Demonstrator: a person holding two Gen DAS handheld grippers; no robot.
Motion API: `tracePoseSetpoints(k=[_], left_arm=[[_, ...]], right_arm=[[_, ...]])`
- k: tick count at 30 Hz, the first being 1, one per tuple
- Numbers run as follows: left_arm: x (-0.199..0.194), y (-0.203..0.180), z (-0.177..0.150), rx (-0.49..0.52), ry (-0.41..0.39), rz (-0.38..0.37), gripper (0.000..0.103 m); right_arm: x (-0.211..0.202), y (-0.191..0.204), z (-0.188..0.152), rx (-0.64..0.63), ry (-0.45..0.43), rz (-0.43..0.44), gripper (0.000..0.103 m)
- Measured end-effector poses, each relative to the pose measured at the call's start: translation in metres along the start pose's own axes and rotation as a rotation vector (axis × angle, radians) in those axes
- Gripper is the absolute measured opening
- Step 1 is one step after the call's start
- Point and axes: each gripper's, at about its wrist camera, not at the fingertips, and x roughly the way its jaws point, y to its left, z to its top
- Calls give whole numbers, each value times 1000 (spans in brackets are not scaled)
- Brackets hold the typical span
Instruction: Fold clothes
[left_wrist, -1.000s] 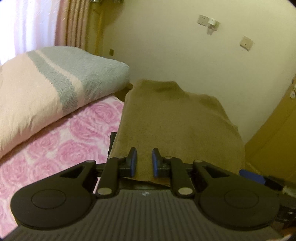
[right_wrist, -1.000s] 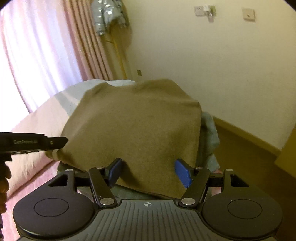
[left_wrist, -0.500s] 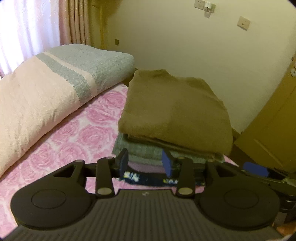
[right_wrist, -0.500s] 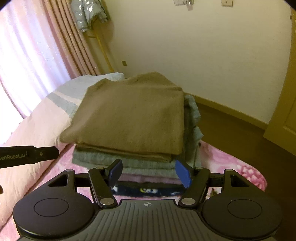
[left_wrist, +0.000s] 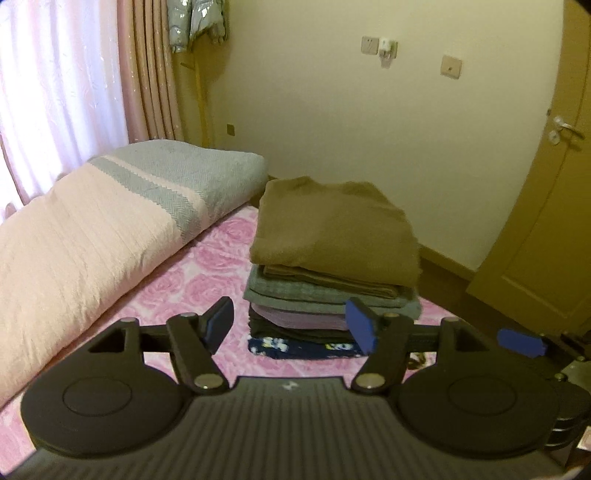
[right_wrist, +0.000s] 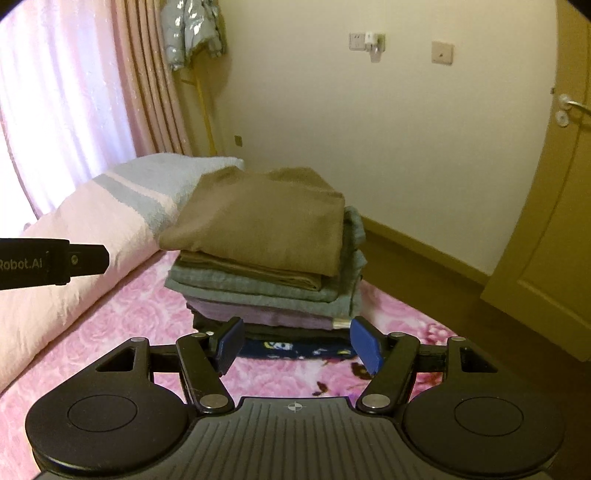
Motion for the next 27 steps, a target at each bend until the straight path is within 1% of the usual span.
tracePoseSetpoints(k=[4,10,15,19,24,27], left_arm=[[-34,-1,-18,-5,6,-7,64],[-72,3,-51,-16,51,-8,64],[-95,5,-75,5,66,-3,64],[-101,6,-88,23,73,-5,64],[-97,7,-97,39,87,-12,64],[-92,8,-100,42,100,-17,64]], right_arm=[[-33,3,-13,41,-23,23,67],[-72,11,-40,102,-6,34,67],[-91,19,-64,156,27,75,67],[-100,27,-77,164,32,78,67],[-102,31,-80,154,30,35,67],[-97,29,-82,165,52,9,67]])
